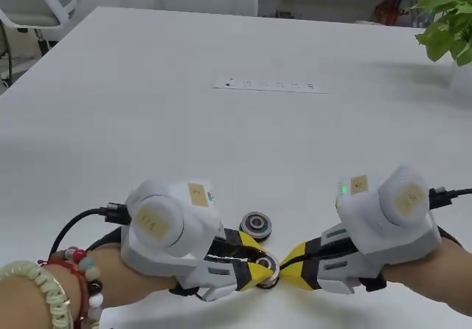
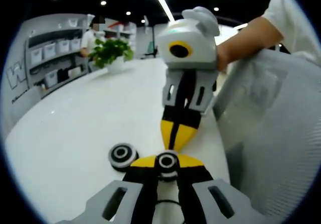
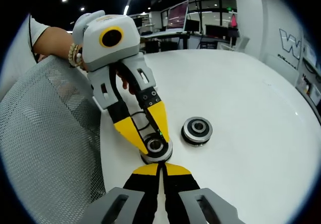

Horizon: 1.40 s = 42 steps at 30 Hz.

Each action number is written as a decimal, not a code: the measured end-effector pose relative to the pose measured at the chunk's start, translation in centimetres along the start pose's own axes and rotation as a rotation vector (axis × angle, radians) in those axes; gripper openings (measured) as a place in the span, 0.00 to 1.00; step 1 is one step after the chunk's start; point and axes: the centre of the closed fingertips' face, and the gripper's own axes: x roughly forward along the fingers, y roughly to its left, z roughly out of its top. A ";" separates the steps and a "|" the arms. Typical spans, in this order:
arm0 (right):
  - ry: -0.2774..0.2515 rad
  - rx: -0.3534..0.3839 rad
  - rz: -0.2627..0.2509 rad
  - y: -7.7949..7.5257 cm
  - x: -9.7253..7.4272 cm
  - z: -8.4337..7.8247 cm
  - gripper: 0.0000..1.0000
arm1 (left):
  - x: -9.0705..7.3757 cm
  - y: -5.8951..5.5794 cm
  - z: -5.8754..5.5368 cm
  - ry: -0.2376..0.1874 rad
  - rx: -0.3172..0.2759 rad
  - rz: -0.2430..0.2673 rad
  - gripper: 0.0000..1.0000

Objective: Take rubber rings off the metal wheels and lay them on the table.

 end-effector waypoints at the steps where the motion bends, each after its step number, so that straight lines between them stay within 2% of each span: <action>1: -0.002 0.030 -0.001 -0.1 0.0 0.0 0.00 | 0.0 0.0 0.0 0.001 0.002 0.001 0.14; 7: -0.006 0.095 -0.011 -0.5 -0.2 0.0 0.00 | -0.1 0.0 0.0 0.001 0.009 0.005 0.14; 11: -0.028 0.159 -0.017 -0.8 -0.6 0.2 0.00 | -0.1 0.1 0.0 0.001 0.009 0.009 0.14; 16: -0.062 0.279 0.013 -0.8 -0.9 0.5 0.00 | -0.1 0.1 0.0 0.003 0.010 0.009 0.14; 20: -0.074 0.319 0.027 -0.7 -1.0 0.7 0.00 | -0.1 0.1 0.0 0.004 0.013 0.009 0.14; 24: -0.073 0.329 0.027 -0.7 -0.9 0.7 0.00 | -0.1 0.1 0.0 0.009 0.020 0.009 0.14; 27: -0.099 0.371 0.039 -0.8 -1.1 1.1 0.00 | -0.1 0.1 0.0 0.009 0.021 0.009 0.14; 29: -0.097 0.385 0.040 -0.7 -1.1 1.1 0.00 | -0.2 0.2 0.0 0.009 0.022 0.009 0.14; 42: -0.095 0.359 0.026 -0.5 -1.1 1.6 0.00 | -0.2 0.2 0.0 0.010 0.042 0.010 0.14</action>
